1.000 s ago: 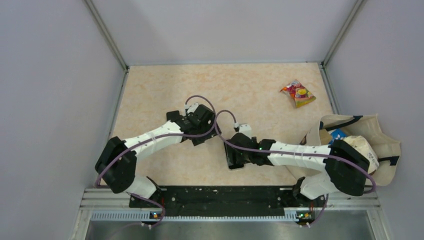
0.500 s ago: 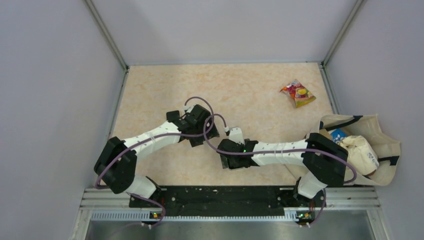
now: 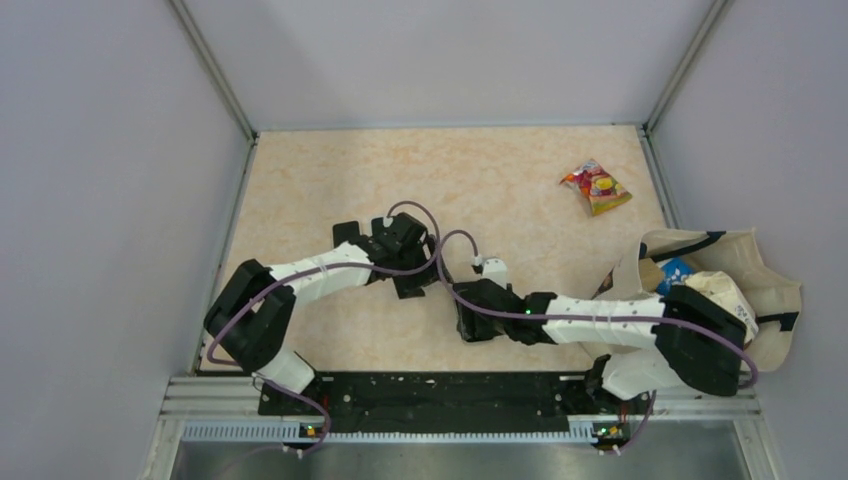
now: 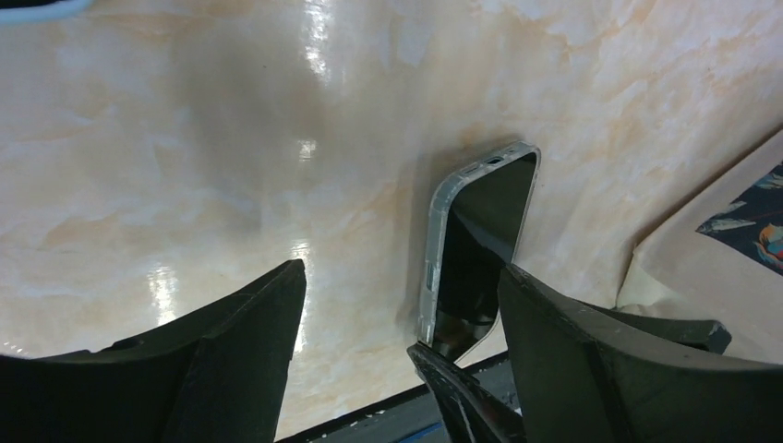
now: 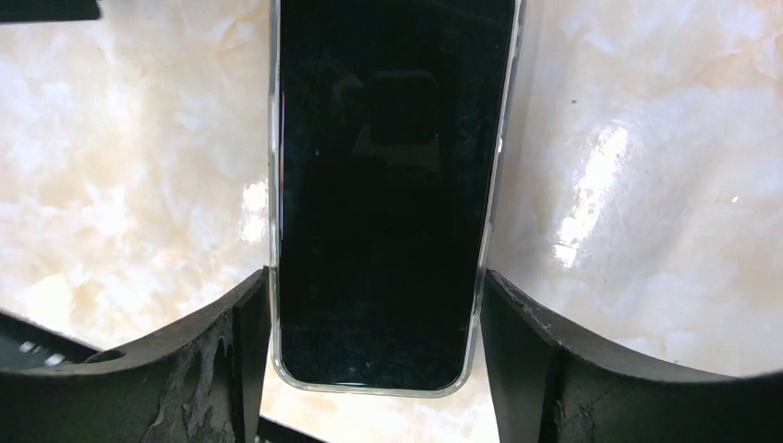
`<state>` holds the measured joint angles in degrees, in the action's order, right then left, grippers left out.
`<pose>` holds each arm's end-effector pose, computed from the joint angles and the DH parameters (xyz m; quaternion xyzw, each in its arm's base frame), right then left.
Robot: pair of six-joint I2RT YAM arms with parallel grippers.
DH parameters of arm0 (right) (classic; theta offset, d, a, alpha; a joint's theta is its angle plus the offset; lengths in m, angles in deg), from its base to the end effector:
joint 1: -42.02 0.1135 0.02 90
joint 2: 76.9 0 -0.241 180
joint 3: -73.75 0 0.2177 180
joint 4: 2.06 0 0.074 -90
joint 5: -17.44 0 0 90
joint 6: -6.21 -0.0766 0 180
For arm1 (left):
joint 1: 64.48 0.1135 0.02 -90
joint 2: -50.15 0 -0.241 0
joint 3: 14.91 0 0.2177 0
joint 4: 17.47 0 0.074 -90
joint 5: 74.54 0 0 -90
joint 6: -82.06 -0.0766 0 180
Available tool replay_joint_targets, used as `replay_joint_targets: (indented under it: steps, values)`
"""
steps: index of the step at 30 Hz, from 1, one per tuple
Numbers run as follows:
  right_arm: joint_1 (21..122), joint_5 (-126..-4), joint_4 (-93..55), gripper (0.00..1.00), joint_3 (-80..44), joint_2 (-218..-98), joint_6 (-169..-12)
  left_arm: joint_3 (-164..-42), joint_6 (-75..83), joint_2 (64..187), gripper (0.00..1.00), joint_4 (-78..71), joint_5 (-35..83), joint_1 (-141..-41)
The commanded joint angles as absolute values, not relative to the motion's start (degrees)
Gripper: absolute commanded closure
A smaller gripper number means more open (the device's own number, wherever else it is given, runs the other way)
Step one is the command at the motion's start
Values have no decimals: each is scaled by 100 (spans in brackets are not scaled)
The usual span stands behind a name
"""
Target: Put the phone into the phone case
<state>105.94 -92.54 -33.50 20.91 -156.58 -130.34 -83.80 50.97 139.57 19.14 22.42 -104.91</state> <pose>0.1325 0.2111 0.1281 -0.0962 0.9436 0.1259 0.2906 0.2245 -0.2035 0.1521 -0.1368 0.9477 -0.2529 0.1383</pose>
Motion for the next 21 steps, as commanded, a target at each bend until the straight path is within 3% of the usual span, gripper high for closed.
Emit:
replay_joint_targets:
  steps: [1, 8, 12, 14, 17, 21]
  values:
    - [10180, -8191, -2629, 49, 2731, -14953, -12962, -8185, 5165, 14115, 22, 1080, 2908, -10509]
    - [10071, -7961, -2559, 49, 2902, -14785, -12877, -8145, 5379, 14582, 28, 323, 3417, -10510]
    - [10049, -7873, -2495, 49, 2950, -14766, -12886, -8154, 5506, 14839, 37, -13, 3567, -10509]
    - [10019, -7842, -2484, 50, 2974, -14772, -12888, -8169, 5548, 14957, 47, -84, 3620, -10513]
    - [9990, -7812, -2472, 50, 3010, -14750, -12897, -8172, 5573, 15066, 74, -93, 3605, -10512]
    - [9966, -7780, -2441, 50, 3054, -14763, -12905, -8269, 5462, 15122, 99, 194, 3461, -10530]
